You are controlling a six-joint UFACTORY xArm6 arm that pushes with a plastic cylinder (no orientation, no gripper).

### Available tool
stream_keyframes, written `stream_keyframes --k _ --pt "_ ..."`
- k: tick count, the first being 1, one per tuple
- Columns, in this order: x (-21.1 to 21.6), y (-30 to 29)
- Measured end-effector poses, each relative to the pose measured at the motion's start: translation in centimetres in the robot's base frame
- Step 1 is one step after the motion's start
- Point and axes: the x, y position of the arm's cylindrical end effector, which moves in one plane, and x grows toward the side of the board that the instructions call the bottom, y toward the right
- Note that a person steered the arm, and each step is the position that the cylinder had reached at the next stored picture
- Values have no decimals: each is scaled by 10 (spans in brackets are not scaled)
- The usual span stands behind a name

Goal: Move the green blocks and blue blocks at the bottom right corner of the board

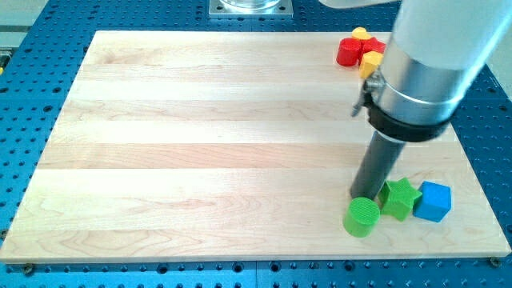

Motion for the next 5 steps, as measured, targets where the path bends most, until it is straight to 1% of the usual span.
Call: stream_keyframes --k 2,3,4,5 --pt "-88 2" --pt "-89 63" --pt "-31 31" --pt "-14 29"
